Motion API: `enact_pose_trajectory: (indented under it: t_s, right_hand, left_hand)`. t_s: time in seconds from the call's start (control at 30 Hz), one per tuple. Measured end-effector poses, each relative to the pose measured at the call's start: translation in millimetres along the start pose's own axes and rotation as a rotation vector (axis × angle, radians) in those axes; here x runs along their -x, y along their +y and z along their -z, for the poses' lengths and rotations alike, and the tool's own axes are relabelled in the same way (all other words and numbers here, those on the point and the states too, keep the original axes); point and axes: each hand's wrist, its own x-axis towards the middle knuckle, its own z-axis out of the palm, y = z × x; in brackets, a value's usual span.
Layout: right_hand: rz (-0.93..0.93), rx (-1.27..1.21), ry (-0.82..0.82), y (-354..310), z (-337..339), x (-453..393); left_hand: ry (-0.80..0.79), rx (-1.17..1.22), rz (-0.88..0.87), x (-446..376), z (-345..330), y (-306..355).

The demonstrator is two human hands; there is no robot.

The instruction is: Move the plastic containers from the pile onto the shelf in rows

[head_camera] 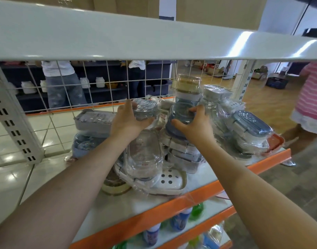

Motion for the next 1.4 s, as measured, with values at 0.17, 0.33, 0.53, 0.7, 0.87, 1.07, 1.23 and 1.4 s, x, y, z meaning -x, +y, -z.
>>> enact_pose_trajectory:
  t_s: [0.17,0.33,0.53,0.7,0.87,1.07,1.23,1.4]
  right_hand:
    - [0.043,-0.049,0.044,-0.3,-0.1,7.3]
    - [0.091,-0.128,0.051,-3.8,-1.3,17.1]
    - [0.146,-0.228,0.041,-26.4,-6.5,29.4]
    - [0.192,-0.258,0.001,-54.1,-18.6,46.0]
    - [0.231,-0.321,-0.056,-90.9,-41.3,73.4]
    - [0.237,-0.429,-0.129,-139.6,-77.3,124.5]
    - [0.293,-0.454,-0.168,-176.0,-116.1,180.4]
    - [0.309,-0.415,-0.243,-216.3,-161.3,247.5]
  left_hand:
    - [0.083,0.047,-0.035,4.3,2.6,-0.2]
    - [0.125,0.042,-0.056,14.7,11.5,-0.4]
    - [0.232,0.047,-0.054,28.5,35.4,-12.9]
    - [0.307,0.041,-0.034,46.6,69.2,-36.6]
    - [0.356,0.02,-0.015,71.8,114.5,-66.9]
    - [0.399,0.001,0.044,116.5,178.4,-107.3]
    - [0.426,-0.049,0.096,163.8,237.5,-149.3]
    - [0.43,-0.096,0.209,218.7,301.7,-200.6]
